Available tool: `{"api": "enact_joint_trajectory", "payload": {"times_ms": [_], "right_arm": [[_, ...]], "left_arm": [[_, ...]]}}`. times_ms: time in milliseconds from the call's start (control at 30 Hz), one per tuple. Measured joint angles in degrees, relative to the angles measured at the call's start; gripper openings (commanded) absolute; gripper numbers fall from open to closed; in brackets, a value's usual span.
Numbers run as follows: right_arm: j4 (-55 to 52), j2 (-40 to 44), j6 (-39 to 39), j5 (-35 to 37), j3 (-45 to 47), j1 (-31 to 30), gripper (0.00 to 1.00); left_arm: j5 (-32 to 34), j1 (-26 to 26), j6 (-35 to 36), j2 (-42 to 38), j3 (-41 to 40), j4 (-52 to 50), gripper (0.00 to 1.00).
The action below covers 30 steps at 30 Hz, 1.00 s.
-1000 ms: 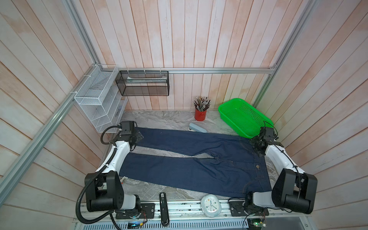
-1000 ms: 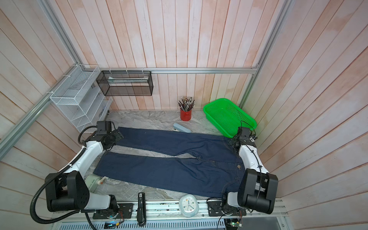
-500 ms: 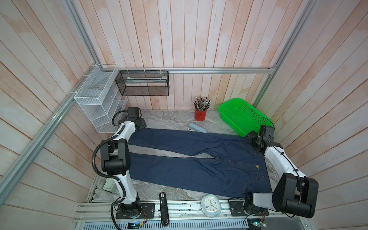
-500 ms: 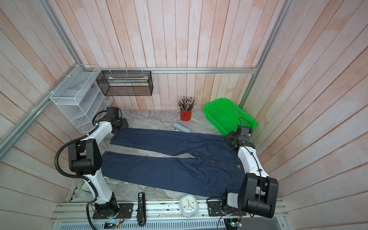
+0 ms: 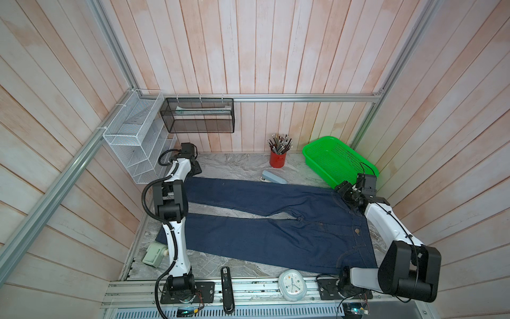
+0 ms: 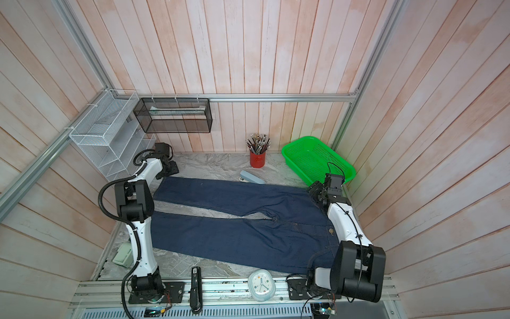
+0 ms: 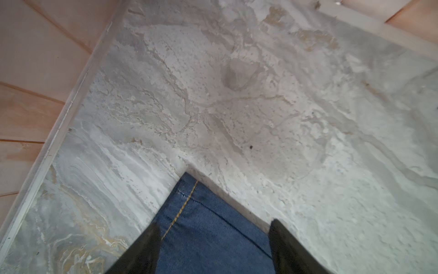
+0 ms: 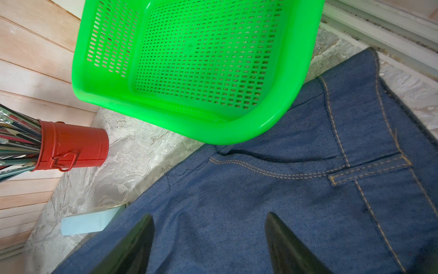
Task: Fold and stack the trousers
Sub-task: Fold the trousers at the center of the table.
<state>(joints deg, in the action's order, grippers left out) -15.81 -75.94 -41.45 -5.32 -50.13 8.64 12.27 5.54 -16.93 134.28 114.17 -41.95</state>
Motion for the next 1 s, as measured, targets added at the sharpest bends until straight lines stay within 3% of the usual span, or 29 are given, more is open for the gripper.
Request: {"api": "enact_joint_trajectory", "payload": {"times_ms": [367, 600, 800, 1000], "right_arm": [[0.5, 0.0, 0.59, -1.46, 0.0, 0.0, 0.75], [0.48, 0.0, 0.76, -1.7, 0.0, 0.0, 0.75], [0.44, 0.0, 0.76, -1.92, -0.04, 0.0, 0.75], [0.42, 0.0, 0.76, -2.1, -0.04, 0.0, 0.75]], "left_arm": [[-1.84, 4.46, -0.15, 5.49, 7.74, -3.15, 0.69], [-4.46, 4.55, 0.9, 9.49, 13.25, -3.56, 0.61], [-5.27, 4.42, 1.75, 10.47, 13.64, -3.96, 0.57], [-5.75, 4.57, 2.4, 10.82, 13.57, -4.46, 0.46]]}}
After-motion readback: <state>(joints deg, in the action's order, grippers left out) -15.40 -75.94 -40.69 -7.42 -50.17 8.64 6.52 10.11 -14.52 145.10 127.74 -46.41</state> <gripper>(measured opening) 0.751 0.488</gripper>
